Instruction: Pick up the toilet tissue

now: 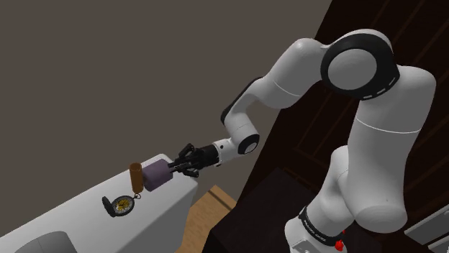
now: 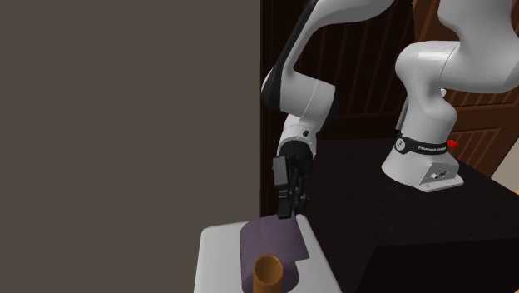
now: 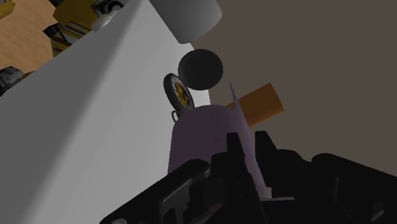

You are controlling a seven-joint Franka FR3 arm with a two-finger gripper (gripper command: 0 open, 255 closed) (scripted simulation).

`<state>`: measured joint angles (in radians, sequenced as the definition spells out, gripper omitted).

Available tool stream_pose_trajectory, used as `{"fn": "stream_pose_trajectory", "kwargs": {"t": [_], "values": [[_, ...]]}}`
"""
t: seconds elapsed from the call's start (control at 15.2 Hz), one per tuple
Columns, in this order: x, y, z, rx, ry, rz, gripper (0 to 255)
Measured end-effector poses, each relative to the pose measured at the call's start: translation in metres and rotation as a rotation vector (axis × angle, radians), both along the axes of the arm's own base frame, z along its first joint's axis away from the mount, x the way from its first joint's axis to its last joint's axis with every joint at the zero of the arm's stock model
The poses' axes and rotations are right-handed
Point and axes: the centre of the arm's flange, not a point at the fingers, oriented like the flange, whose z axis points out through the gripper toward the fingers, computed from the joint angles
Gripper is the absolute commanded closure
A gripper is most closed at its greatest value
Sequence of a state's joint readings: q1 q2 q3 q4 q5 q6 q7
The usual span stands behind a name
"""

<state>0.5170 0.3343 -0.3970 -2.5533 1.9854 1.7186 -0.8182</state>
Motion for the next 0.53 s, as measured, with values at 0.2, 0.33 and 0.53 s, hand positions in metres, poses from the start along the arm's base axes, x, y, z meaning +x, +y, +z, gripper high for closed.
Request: {"fn": "stream_pose_trajectory", "kwargs": {"t": [0.2, 0.33, 0.53], "values": [[-0.002, 0.0, 0.014, -0.002, 0.003, 0.0, 255], [-0.001, 0.001, 0.024, -0.003, 0.005, 0.001, 255], [-0.002, -0.001, 0.041, -0.003, 0.005, 0.001, 255]]}}
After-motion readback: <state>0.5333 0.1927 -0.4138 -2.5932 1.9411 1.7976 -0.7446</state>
